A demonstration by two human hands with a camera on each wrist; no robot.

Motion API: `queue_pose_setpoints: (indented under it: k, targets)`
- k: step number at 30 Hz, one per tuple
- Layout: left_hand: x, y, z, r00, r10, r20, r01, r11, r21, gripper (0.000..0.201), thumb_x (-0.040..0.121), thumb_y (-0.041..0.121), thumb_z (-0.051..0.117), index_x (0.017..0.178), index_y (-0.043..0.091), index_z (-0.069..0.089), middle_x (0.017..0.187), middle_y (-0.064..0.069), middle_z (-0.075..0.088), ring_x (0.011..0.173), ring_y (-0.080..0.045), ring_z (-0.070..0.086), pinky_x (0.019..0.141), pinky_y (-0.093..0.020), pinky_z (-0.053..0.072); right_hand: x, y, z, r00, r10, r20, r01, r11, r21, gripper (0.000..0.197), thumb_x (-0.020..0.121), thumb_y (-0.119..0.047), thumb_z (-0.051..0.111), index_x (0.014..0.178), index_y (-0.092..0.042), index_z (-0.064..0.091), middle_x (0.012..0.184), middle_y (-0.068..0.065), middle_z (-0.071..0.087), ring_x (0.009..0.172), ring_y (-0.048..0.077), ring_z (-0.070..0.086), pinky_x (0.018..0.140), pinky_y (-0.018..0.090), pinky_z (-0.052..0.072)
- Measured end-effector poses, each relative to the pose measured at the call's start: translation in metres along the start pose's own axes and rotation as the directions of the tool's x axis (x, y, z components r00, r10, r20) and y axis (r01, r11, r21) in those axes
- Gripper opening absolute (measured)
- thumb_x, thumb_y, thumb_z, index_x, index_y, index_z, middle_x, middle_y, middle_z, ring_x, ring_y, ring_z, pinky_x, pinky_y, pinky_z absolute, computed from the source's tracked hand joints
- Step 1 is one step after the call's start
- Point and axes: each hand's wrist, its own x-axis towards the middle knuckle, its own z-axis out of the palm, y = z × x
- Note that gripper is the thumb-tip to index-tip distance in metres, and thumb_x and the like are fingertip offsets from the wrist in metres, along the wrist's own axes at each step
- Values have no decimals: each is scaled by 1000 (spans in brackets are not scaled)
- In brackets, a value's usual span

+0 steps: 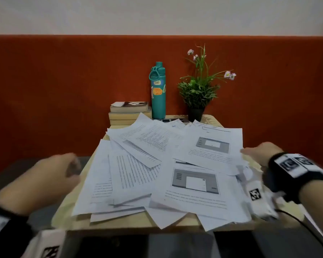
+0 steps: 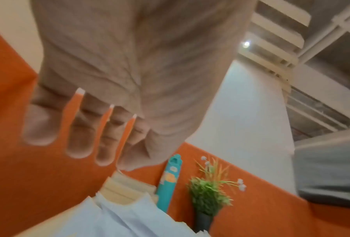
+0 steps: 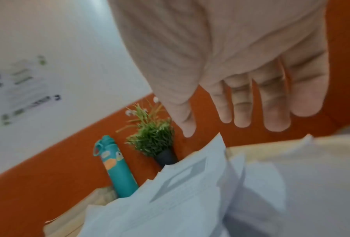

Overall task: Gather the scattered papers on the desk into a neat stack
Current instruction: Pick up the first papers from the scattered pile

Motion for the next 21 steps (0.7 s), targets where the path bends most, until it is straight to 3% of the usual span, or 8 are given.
queue_pose_setpoints:
  k: [3, 7, 11, 14, 17, 19, 20, 21]
  targets:
    - [23, 48, 3, 995, 73, 69, -64, 989, -131, 9, 88, 33, 58, 86, 25, 58, 81, 8, 58, 73, -12, 54, 60, -27, 40, 12, -12, 22, 994, 19, 110, -19, 1000, -5, 49, 86, -30, 74, 127, -4, 66, 124, 19, 68, 93, 32, 63, 78, 34, 52]
    - [51, 112, 33, 961, 113, 251, -68, 981, -181, 33, 92, 43, 50, 96, 12, 59, 86, -4, 61, 63, -14, 48, 63, -26, 42, 23, -24, 39, 994, 49, 96, -36, 990, -134, 27, 82, -22, 76, 99, -6, 64, 85, 10, 66, 74, 26, 60, 58, 27, 46]
    - [63, 156, 62, 909, 127, 397, -80, 988, -133, 56, 91, 52, 48, 119, 3, 55, 119, -11, 64, 84, -21, 58, 70, -26, 42, 30, -29, 36, 998, 52, -28, -54, 998, -46, 32, 86, -16, 74, 112, 3, 70, 107, 18, 70, 89, 33, 61, 66, 28, 46]
    - [64, 169, 76, 899, 114, 423, -70, 991, -117, 51, 87, 41, 61, 120, 4, 51, 102, -7, 62, 97, -22, 59, 68, -23, 42, 28, -21, 28, 1000, 0, -27, 0, 1000, 7, 29, 89, -16, 71, 115, -2, 71, 117, 16, 70, 94, 31, 60, 74, 29, 46]
    - [62, 171, 81, 895, 71, 439, -24, 993, -113, 48, 88, 22, 64, 125, 3, 41, 124, -9, 57, 114, -23, 57, 73, -21, 39, 25, -8, 28, 988, -17, 153, 11, 999, 39, 38, 92, -11, 66, 125, 8, 64, 110, 19, 64, 91, 28, 55, 67, 33, 48]
    - [67, 171, 83, 911, 67, 408, 9, 983, -182, 14, 91, 12, 55, 104, 6, 52, 125, -13, 58, 102, -23, 58, 66, -20, 40, 23, 1, 31, 964, 2, 267, -15, 999, 48, 41, 95, -9, 62, 130, 12, 59, 111, 21, 61, 95, 28, 54, 85, 40, 52]
    - [71, 169, 84, 930, 69, 362, 35, 962, -272, 11, 91, 7, 48, 81, 10, 50, 112, -13, 62, 86, -21, 55, 57, -19, 38, 22, 5, 32, 957, 2, 291, -20, 998, 60, 41, 96, -9, 60, 131, 13, 57, 112, 21, 61, 96, 28, 54, 94, 43, 50]
    - [73, 168, 83, 950, 60, 307, 61, 927, -370, 26, 91, 4, 43, 66, 12, 40, 94, -9, 62, 75, -19, 48, 51, -21, 33, 19, 7, 33, 953, 0, 303, -19, 998, 61, 41, 97, -10, 59, 131, 13, 57, 115, 22, 63, 97, 28, 55, 99, 45, 49]
